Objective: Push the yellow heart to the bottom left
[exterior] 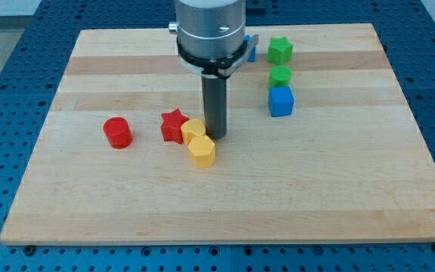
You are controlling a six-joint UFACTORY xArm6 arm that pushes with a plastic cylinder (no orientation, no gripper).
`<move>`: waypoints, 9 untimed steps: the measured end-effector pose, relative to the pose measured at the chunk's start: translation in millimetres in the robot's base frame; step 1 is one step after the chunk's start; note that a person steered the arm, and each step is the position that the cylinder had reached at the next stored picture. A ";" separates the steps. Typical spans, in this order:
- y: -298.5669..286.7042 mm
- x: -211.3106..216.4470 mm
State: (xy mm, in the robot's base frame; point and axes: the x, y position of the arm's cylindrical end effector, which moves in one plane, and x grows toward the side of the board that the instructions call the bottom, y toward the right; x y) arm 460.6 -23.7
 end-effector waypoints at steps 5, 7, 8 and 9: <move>-64.8 40.3; -65.1 87.4; -67.2 104.7; -71.8 106.7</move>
State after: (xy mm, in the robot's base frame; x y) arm 567.3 -95.5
